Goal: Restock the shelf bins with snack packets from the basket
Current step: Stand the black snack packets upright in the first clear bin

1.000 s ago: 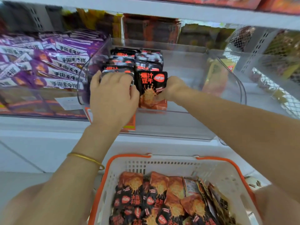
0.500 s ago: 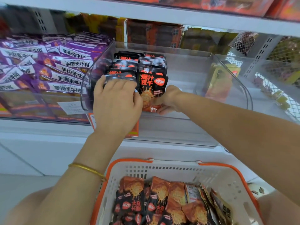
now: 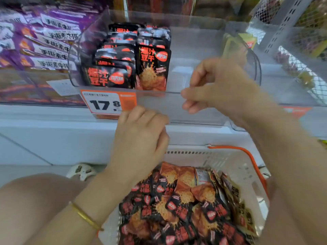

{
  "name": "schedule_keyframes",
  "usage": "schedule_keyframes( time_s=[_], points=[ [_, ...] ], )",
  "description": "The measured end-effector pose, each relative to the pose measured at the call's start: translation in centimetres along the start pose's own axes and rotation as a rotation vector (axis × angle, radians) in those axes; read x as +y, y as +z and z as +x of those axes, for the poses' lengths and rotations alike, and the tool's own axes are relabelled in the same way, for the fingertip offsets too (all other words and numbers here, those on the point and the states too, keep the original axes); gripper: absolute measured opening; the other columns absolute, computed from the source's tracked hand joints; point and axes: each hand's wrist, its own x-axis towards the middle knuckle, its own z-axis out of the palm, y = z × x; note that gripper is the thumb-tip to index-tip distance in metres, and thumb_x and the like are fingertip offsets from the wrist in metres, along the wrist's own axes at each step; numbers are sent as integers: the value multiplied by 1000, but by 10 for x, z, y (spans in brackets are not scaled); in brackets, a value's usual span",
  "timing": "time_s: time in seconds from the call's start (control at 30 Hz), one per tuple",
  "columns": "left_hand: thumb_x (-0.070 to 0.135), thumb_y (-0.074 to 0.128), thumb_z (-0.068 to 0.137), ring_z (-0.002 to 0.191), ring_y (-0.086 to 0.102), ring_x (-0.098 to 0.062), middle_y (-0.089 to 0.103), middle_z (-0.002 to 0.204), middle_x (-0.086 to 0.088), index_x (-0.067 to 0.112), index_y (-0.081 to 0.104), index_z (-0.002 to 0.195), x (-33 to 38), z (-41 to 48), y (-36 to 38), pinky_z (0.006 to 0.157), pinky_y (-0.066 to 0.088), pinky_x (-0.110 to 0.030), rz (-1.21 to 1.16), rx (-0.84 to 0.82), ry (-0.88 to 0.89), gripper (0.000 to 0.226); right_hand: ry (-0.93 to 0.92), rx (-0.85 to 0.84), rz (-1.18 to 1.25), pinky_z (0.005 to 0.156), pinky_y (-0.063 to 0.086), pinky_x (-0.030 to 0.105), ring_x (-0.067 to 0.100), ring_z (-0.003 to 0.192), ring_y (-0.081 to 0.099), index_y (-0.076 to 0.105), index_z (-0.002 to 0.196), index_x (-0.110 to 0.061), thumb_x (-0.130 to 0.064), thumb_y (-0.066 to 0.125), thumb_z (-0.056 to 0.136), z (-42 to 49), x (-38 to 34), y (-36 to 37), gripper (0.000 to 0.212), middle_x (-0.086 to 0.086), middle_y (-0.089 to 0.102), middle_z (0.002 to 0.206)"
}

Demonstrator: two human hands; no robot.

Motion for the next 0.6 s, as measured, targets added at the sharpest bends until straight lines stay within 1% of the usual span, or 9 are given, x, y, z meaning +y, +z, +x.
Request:
schedule_keyframes(
  time_s=[0.07,0.13,0.2,0.23,0.27,0.33,0.4,0.47,0.6],
  points=[
    [25,40,82,86,55,-27,67,85,0,15,67,85,2,-13,18,73,38,-38,93,-305,-17,28,137,-198,-115,55,57,26,17,51,64,54,81,-2,7,65,82,-21,33,10,14,9,55,65],
    [28,39,88,97,52,-25,65,95,0,17,65,94,5,-19,32,81,37,-39,168,-565,-67,28,266,-396,-460,52,51,15,15,58,63,62,86,-1,0,65,83,-25,92,30,4,4,60,72],
    [27,39,93,104,49,-23,61,103,0,16,60,98,6,-22,46,88,35,-37,181,-661,-88,24,372,-603,-770,56,47,19,17,67,60,62,87,-7,-9,65,84,-31,162,52,5,6,61,80],
    [27,38,94,103,48,-23,61,103,-1,16,56,95,6,-22,51,87,35,-37,183,-683,-89,22,399,-726,-869,64,48,24,19,80,60,61,97,-9,-15,66,84,-39,197,62,15,8,62,92],
    [26,38,93,101,48,-23,60,102,-2,17,55,93,7,-23,56,86,35,-36,187,-701,-87,19,413,-854,-941,80,49,30,23,101,58,57,118,-11,-21,70,83,-50,231,68,38,10,59,116],
    [26,38,93,101,48,-23,60,103,-2,17,57,99,5,-24,64,83,35,-36,189,-739,-87,21,377,-1068,-1087,102,38,44,30,138,29,24,149,-22,-22,74,80,-72,277,76,85,8,23,155],
    [25,38,93,102,48,-23,60,105,-1,17,58,104,5,-24,67,82,34,-36,177,-761,-90,24,238,-1079,-1231,102,40,50,31,145,12,7,152,-30,-7,69,82,-86,296,78,97,4,-1,160],
    [24,38,94,101,47,-22,59,104,-1,17,58,106,6,-22,68,82,34,-35,157,-750,-83,25,91,-1023,-1334,95,48,48,34,142,21,8,151,-29,-2,65,83,-86,299,76,93,3,-3,160],
    [27,35,95,99,48,-20,59,103,1,19,58,107,5,-20,71,81,33,-34,113,-749,-67,27,-42,-965,-1395,103,38,47,32,135,31,24,144,-13,-37,75,77,-78,297,74,88,7,20,155]
  ],
)
